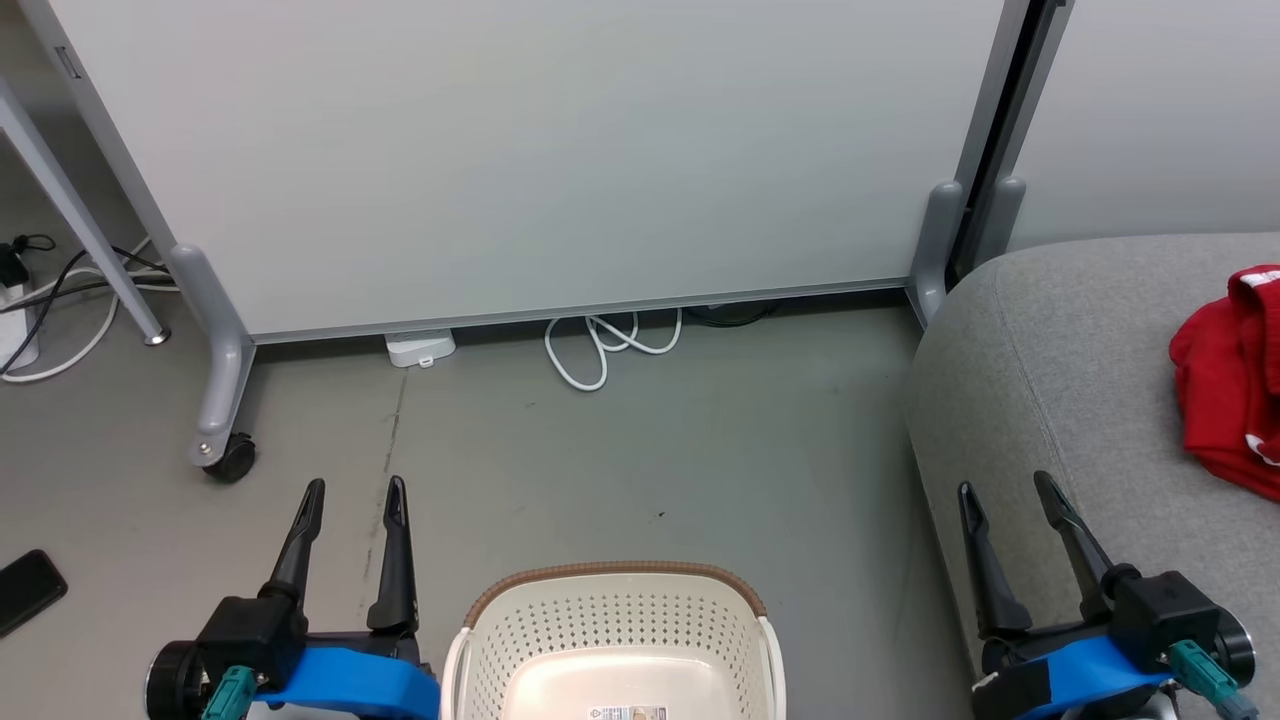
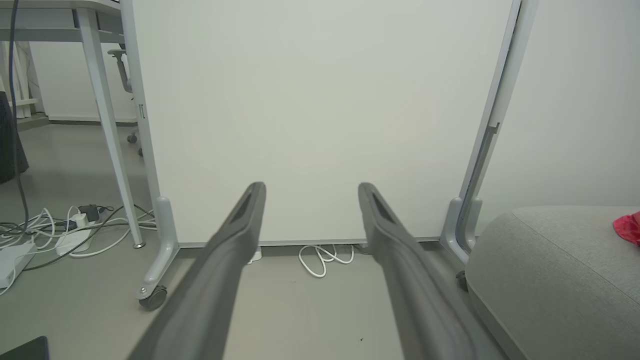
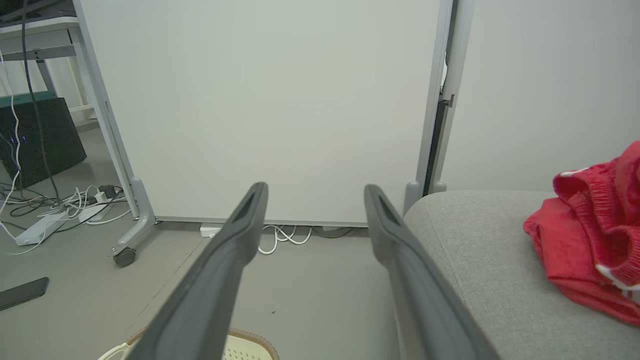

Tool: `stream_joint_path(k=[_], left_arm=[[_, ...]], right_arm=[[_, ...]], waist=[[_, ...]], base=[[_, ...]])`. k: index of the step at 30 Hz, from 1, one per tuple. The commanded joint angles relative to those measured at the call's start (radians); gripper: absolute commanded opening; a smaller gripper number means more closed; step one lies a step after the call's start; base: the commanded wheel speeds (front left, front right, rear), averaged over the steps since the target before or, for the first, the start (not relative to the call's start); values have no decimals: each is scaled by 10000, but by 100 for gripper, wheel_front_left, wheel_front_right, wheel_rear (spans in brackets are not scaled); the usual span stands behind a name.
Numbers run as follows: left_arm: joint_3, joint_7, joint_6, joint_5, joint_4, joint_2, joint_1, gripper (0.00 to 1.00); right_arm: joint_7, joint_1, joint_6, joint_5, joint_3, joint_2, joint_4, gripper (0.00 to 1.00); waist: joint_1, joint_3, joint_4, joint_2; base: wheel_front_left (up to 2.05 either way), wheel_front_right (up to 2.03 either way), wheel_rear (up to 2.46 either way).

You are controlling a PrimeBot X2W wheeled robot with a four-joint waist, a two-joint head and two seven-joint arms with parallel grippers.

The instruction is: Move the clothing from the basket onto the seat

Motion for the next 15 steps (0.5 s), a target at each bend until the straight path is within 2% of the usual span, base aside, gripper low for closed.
stream_joint_path(k=[1,13,14,15], left_arm=[[55,-42,-67,34,38,-8,87,100],[-25,-42,27,1,175,-18,77,100],[-15,6,11,-68,195,-12,12,0],[-14,20,11,-77,283,-15,54,0]], right_arm=[[-2,124,2,79,7,24,28,100],[-2,111,3,322,21,28,173,100],[0,12,-2,288,34,8,183,0],[3,30,-2,288,39,10,277,0]], waist=[[0,-10,19,-1],[0,-42,49,-1],[0,-41,48,-1],[0,-41,48,-1]], base=[[0,0,0],[0,0,0],[0,0,0],[0,0,0]])
